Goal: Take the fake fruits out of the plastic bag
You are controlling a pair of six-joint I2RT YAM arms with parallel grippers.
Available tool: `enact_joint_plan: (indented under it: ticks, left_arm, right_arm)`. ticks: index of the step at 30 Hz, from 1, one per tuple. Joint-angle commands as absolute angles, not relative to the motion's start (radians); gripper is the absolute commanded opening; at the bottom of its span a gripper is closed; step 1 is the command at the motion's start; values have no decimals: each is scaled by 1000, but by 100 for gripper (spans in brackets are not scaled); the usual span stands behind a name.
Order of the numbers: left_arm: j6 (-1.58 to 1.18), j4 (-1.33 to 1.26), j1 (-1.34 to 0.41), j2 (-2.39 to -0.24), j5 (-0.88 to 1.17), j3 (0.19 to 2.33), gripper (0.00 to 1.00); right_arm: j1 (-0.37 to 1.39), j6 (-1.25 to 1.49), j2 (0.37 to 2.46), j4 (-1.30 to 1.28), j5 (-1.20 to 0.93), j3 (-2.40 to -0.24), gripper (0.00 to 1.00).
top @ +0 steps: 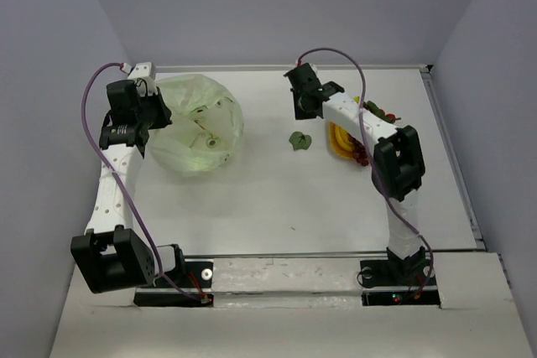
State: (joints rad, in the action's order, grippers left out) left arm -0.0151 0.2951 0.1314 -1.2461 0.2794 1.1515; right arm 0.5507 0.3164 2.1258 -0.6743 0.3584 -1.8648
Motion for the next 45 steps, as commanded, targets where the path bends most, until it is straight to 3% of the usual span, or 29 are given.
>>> enact_joint_plan:
  ticks: [1, 7, 13, 14, 15, 16, 19, 23, 25, 27, 30, 40, 41, 45]
  left_arm:
    - [-5, 256, 135, -1227, 273, 1152, 9]
    - [-5, 245, 133, -1218, 268, 1151, 9]
    - [28, 256, 133, -1224, 268, 1160, 9]
    - [29, 259, 133, -1226, 268, 1163, 9]
    - [31, 261, 133, -1226, 267, 1163, 10]
    - [32, 261, 133, -1223, 267, 1163, 11]
    - [34, 256, 133, -1224, 261, 1167, 16]
    - [28, 262, 133, -1236, 258, 1192, 37]
    - [26, 271, 133, -1239, 253, 1207, 65]
    - [28, 276, 135, -1236, 247, 1218, 77]
    - [29, 285, 133, -1238, 247, 1249, 95]
    - [51, 356, 133, -1273, 252, 1391, 99]
    - [54, 359, 133, -1275, 250, 1396, 99]
    - [58, 368, 133, -1269, 241, 1408, 99]
  right_arm:
    - [538, 292, 1912, -649, 374, -1908, 1]
    - [442, 247, 1735, -629, 391, -1792, 1]
    - [442, 291, 1718, -626, 233, -1714, 2]
    - [442, 307, 1709, -609, 239, -1680, 7]
    - [442, 313, 1694, -592, 232, -1665, 31]
    - [442, 316, 1703, -559, 194, -1645, 49]
    - [460, 313, 1790, -554, 115, -1669, 64]
    - [500, 327, 2005, -644, 146, -1821, 73]
    - [500, 351, 2104, -687, 193, -1897, 78]
    - [500, 360, 2184, -736, 230, -1954, 82]
    - [500, 368, 2232, -759, 241, -1973, 84]
    - [520, 360, 2260, -755, 186, -1856, 81]
    - [529, 359, 2253, -749, 183, -1841, 78]
    - [529, 379, 2255, -730, 196, -1802, 42]
